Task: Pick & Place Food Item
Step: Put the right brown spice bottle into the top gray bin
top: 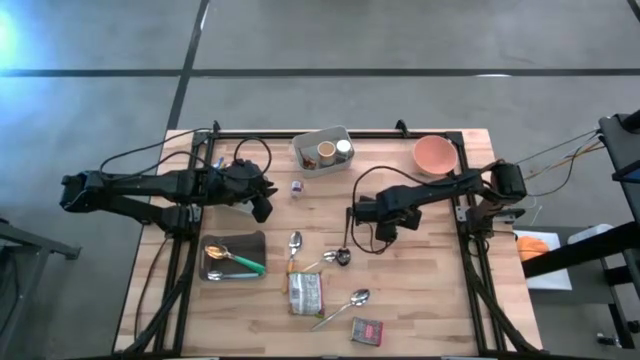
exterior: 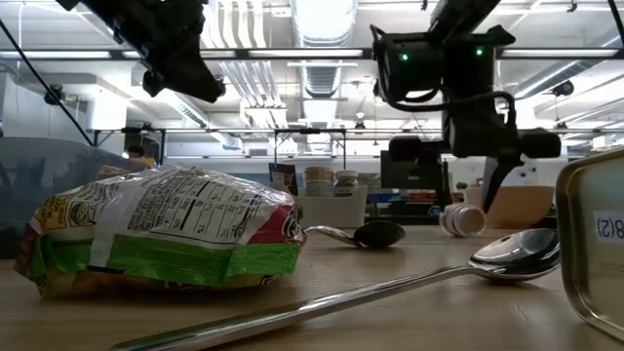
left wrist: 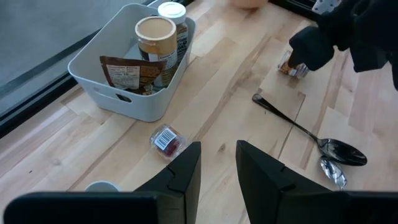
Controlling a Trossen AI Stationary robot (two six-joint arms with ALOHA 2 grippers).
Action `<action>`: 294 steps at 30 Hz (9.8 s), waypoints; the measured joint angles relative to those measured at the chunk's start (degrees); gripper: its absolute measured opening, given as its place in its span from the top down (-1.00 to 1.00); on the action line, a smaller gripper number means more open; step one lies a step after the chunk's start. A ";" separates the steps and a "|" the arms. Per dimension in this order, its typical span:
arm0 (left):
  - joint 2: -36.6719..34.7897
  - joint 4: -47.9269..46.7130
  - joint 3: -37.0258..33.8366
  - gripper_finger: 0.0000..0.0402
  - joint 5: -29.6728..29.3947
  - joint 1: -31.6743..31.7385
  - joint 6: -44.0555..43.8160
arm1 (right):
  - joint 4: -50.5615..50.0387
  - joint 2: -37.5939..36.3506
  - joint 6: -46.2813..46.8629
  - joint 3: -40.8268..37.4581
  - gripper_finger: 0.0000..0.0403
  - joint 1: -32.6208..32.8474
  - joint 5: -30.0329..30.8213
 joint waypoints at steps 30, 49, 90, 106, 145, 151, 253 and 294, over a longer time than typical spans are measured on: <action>0.00 0.20 0.02 0.47 -0.02 0.00 0.02 | 11.93 0.11 -4.42 -6.37 0.04 0.00 0.41; 0.00 0.99 0.02 0.47 -0.01 0.00 0.00 | 14.67 0.52 48.74 2.99 0.08 -0.02 -0.85; 14.25 27.20 2.08 0.24 10.23 -0.76 5.13 | 33.05 0.94 66.68 18.11 0.08 4.11 16.65; 14.40 27.02 2.27 -0.55 6.85 -4.35 25.06 | 36.70 1.29 66.27 18.00 0.08 4.13 14.36; 21.59 13.92 12.48 -0.10 3.35 -5.18 36.02 | 39.29 1.55 62.86 17.57 0.08 4.24 10.38; 21.57 12.40 12.68 0.15 4.66 -5.25 35.98 | 39.63 1.55 62.62 17.55 0.08 4.29 9.50; 50.49 -27.52 60.57 0.23 24.17 33.18 47.01 | -2.93 -13.14 104.64 12.56 -0.20 16.67 15.16; 66.16 -26.83 61.83 0.23 24.61 35.15 49.70 | 5.19 -13.84 104.09 2.88 -0.20 17.38 15.17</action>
